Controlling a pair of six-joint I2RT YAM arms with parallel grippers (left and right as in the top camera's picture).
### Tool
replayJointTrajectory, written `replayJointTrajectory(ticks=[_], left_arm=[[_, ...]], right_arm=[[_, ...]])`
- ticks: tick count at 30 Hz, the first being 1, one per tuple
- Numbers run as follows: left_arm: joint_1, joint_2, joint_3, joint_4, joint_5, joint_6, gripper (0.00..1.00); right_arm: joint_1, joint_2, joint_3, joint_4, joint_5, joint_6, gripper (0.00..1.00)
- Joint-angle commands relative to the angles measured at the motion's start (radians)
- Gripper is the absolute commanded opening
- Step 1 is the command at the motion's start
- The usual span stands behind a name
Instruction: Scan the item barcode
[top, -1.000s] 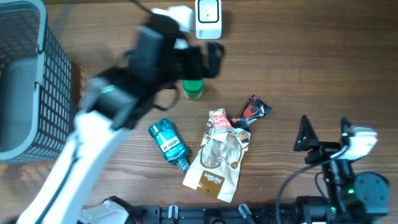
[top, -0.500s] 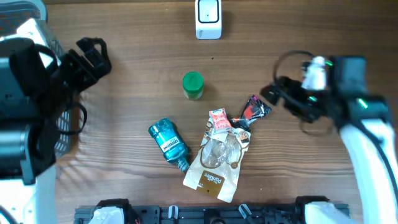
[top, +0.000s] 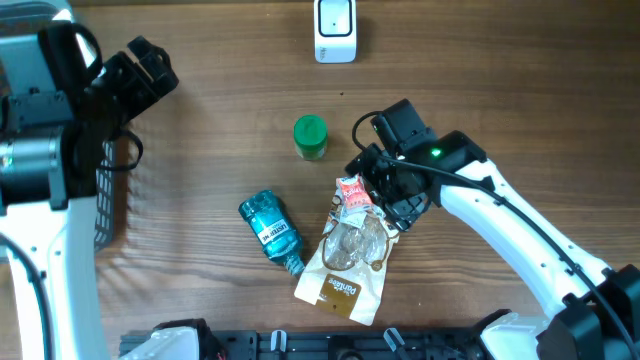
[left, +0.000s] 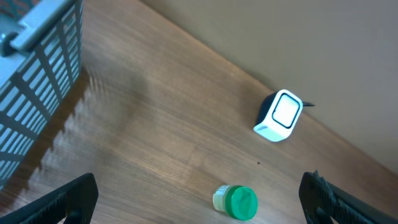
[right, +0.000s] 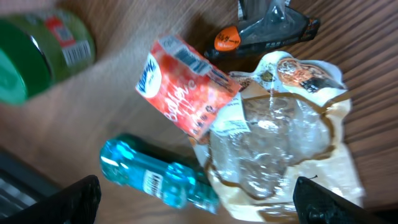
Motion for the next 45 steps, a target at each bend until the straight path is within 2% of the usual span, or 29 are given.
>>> replayJointTrajectory(ticks=[1, 6, 11, 13, 23, 33, 41, 45], left_arm=[[0.006, 0.045, 0.004, 0.002, -0.016, 0.013, 1.00], [0.006, 0.067, 0.004, 0.002, -0.008, 0.008, 1.00], [0.006, 0.069, 0.004, 0.002, -0.008, 0.008, 1.00], [0.006, 0.069, 0.004, 0.002, -0.008, 0.008, 1.00], [0.006, 0.069, 0.004, -0.005, -0.009, 0.009, 1.00], [0.006, 0.069, 0.004, -0.005, -0.009, 0.013, 1.00], [0.006, 0.069, 0.004, -0.005, -0.009, 0.013, 1.00], [0.006, 0.069, 0.004, -0.005, -0.009, 0.013, 1.00]], right_arm=[[0.006, 0.056, 0.024, 0.059, 0.065, 0.172, 1.00], [0.006, 0.162, 0.080, 0.093, 0.064, 0.214, 1.00], [0.012, 0.301, 0.246, -0.034, 0.058, 0.214, 1.00], [0.012, 0.332, 0.258, -0.047, 0.015, 0.218, 1.00], [0.013, 0.343, 0.258, -0.129, -0.020, 0.229, 1.00], [0.019, 0.344, 0.258, -0.085, 0.013, 0.216, 1.00], [0.030, 0.359, 0.256, -0.100, 0.058, 0.322, 1.00], [0.033, 0.412, 0.256, -0.094, 0.037, 0.322, 1.00]])
